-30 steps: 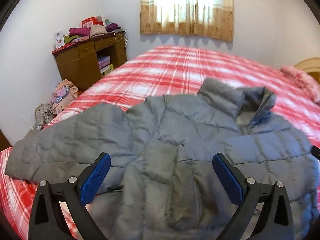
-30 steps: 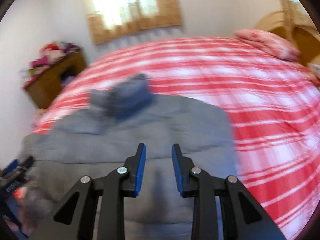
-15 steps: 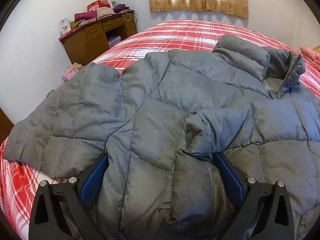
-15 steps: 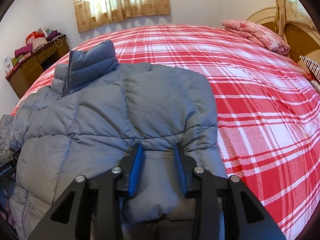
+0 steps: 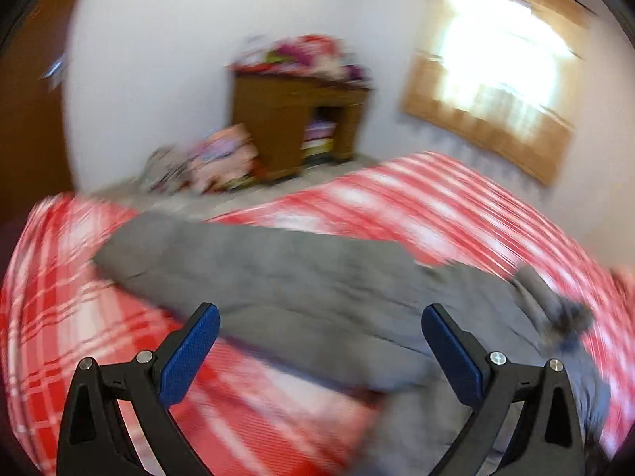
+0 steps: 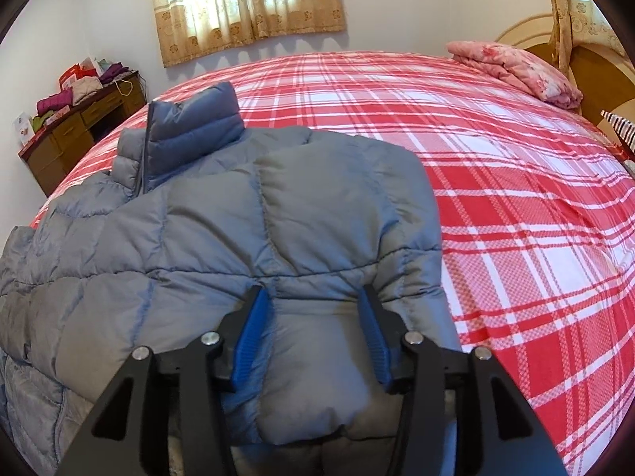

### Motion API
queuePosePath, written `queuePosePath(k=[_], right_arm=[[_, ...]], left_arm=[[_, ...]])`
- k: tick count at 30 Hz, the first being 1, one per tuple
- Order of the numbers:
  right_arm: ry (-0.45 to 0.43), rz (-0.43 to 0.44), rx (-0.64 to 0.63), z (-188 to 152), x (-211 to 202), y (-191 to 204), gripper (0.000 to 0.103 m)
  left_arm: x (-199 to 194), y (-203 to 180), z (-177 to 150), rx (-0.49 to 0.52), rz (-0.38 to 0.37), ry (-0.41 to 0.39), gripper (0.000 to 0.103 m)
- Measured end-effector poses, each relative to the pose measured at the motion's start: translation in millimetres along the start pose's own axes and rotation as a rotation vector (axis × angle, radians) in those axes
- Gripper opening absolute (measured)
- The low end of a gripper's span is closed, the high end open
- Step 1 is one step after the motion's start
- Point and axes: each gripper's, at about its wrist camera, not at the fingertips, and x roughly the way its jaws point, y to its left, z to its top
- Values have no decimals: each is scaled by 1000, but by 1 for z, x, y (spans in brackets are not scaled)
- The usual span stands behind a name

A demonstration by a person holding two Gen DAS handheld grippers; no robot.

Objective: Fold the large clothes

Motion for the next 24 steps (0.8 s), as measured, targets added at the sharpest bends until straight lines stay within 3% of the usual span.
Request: queuePosePath(k=[4,7,12,17,18,19,21,24], right_arm=[[0,-1,0,0,0,0,51],[0,-5,-4,0,1,1,51],[0,-7,-6,-1,1,1,52],[0,-8,-10,-1,2,2,52],[0,-9,-11,-1,2,1,52],[0,-9,-12,-1,2,1,52],[0,-8,-12,-1,2,1,53],[0,-8,-11,-1,2,1,53]], left_arm=[[23,81,19,-261,210,37,102],[32,113,17,-349,308,34,102],[68,132,20,-410,327,119,102],[89,141,21,-409,328,139,101],[89,139,21,-391,333,133,94],[88,134,21,-354,345,113,70],[92,129,21,-291,321,116,44],[93,127,22,-240,299,98,22]])
